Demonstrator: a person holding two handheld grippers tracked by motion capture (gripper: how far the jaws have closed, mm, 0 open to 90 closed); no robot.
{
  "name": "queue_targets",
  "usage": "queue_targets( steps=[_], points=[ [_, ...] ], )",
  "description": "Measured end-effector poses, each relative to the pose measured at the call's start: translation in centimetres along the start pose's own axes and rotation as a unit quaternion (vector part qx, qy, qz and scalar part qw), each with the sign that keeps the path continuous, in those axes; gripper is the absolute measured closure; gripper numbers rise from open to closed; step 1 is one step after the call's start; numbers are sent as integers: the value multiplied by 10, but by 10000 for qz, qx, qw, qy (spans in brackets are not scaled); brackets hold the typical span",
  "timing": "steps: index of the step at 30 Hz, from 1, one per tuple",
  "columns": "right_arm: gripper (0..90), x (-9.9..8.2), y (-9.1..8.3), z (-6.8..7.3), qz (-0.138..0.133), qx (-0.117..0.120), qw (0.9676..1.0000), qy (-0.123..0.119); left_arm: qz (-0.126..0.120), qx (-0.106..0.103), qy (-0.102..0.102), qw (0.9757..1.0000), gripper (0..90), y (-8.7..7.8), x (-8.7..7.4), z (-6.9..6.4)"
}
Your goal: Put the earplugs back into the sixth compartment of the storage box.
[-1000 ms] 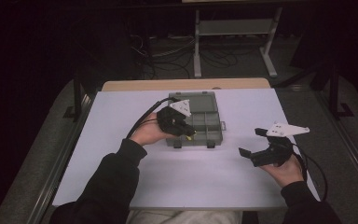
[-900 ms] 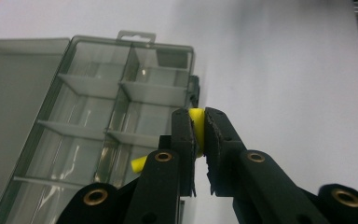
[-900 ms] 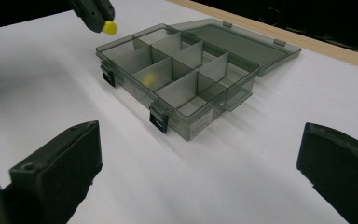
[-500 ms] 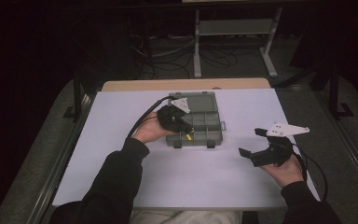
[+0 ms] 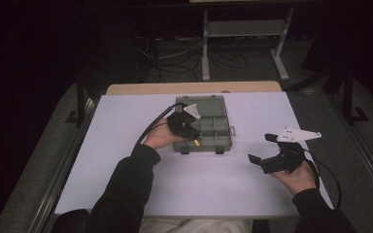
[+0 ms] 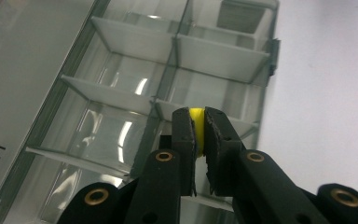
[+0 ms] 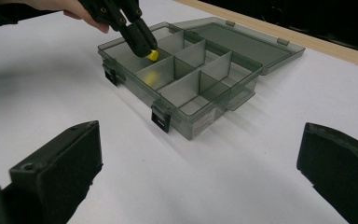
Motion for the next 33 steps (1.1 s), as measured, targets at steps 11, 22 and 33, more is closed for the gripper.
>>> queue_targets(
  steps=[11, 22, 33],
  points=[
    [0, 0, 1, 0, 29, 11, 10000, 0, 103, -36, -119, 9999, 824, 10, -11, 2],
    [0, 0, 1, 0, 36, 11, 10000, -4, 15, -5, -179, 9998, 733, 7, -10, 1],
    [0, 0, 1, 2, 46, 12, 10000, -17, -518, 92, -220, 9984, 499, -24, -7, -4]
  ],
)
Point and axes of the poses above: each handheld gripper's, and its own axes: y roughly forward along the jaws, x roughly out of its top, z roughly to its left, the point moved 1 cm from there along y, roughly forward along the jaws, and after that the axes turned 3 degrees about -x, right-handed, at the moved point
